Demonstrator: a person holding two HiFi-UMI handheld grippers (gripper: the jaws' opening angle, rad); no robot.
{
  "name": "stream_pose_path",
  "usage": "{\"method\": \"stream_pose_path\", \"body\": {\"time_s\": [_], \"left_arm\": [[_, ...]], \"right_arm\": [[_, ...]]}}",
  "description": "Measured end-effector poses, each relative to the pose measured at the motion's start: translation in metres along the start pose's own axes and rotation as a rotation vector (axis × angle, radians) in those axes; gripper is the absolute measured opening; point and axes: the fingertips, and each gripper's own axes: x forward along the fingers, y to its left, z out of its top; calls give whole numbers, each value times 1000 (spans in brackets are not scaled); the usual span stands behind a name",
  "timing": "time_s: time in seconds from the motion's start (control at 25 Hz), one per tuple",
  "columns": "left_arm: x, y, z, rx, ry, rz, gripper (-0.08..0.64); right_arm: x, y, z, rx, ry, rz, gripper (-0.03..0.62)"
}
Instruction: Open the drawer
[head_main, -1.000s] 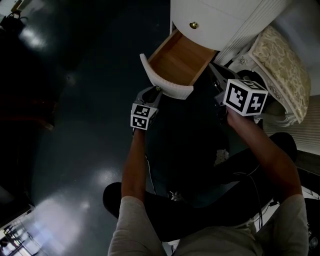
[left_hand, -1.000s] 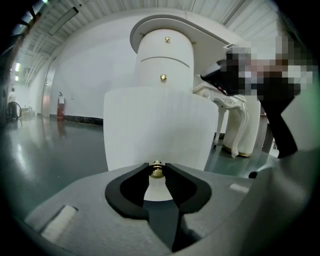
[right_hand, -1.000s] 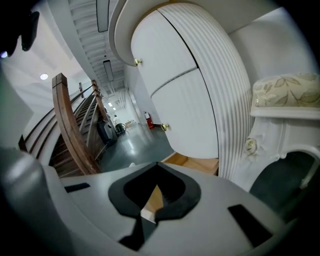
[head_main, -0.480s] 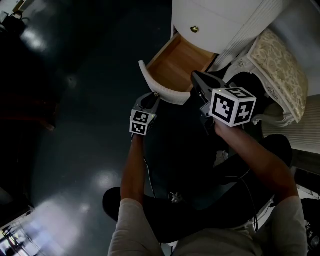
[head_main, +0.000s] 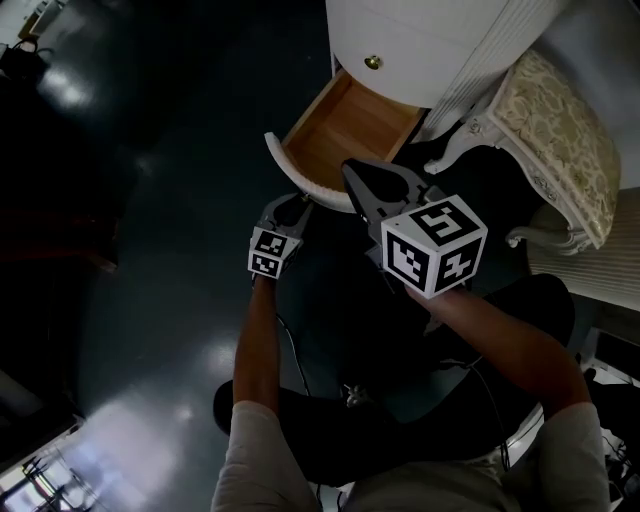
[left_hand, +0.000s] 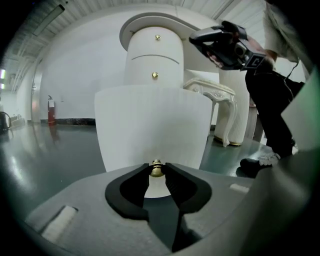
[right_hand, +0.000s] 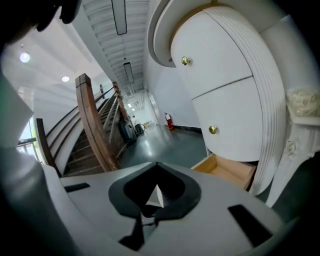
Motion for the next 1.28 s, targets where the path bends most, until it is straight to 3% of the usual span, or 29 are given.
{"method": "stream_pose_path", "body": {"time_s": [0.12, 0.32, 0.52, 0.6, 0.72, 0.88, 1.04, 1.28], "left_arm": [[1, 0, -1, -25, 40, 23, 104], [-2, 5, 2, -5, 142, 147, 104], [-40, -3, 4, -4, 255, 202, 104], [-60, -8, 23, -38, 279, 212, 104], [-104, -32, 67, -60, 309, 185, 104], [-164, -53, 152, -27, 344, 144, 104], [-206, -78, 253, -54, 316, 149, 104], [-247, -148, 385, -77, 257, 99, 104]], "right_arm": [[7, 13, -7, 18, 32, 34, 15], [4, 16, -23, 35, 98, 14, 15], [-13, 22, -27, -71, 138, 4, 15], [-31, 17, -23, -190, 121, -11, 15], [-78, 12, -22, -376, 154, -74, 15], [-124, 23, 16, -363, 240, -128, 15], [-164, 39, 70, -346, 308, -159, 15], [-238, 64, 141, -283, 375, -203, 15]]}}
